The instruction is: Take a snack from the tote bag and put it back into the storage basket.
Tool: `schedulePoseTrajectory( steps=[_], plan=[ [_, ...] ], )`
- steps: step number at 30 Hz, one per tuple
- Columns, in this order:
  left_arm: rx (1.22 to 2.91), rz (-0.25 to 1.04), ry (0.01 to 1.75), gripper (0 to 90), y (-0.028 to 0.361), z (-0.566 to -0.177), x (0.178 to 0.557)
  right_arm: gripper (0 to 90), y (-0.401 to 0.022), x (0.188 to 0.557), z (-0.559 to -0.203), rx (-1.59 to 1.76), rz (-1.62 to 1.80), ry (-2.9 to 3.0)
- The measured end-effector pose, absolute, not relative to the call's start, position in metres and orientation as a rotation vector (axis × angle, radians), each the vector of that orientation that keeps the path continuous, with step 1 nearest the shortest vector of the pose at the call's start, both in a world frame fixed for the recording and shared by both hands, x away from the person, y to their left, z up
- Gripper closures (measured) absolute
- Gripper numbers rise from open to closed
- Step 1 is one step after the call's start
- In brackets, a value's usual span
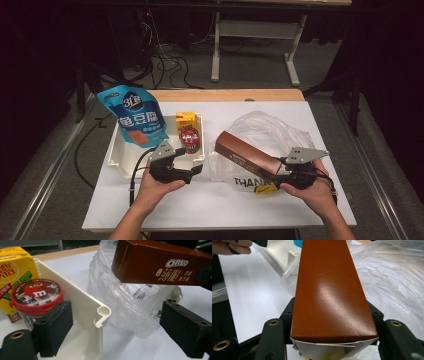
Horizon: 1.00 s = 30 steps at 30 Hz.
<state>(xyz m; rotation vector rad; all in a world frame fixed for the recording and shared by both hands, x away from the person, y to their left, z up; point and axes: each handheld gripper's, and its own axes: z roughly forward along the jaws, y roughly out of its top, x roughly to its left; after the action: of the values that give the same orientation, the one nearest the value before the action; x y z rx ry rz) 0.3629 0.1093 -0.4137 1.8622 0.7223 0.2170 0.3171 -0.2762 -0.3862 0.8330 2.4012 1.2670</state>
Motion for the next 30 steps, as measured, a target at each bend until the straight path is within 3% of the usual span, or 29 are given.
schedulePoseTrajectory(
  steps=[19, 30],
  plan=[
    [1.875, 0.171, 0.531, 14.3, 0.085, -0.411, 0.375, 45.8, -0.259, 0.307, -0.389, 0.702, 1.29, 2.491],
    [1.894, 0.064, 0.355, 15.1, 0.074, -0.413, 0.39, 45.9, -0.265, 0.305, -0.389, 0.668, 1.338, 2.506]
  ],
)
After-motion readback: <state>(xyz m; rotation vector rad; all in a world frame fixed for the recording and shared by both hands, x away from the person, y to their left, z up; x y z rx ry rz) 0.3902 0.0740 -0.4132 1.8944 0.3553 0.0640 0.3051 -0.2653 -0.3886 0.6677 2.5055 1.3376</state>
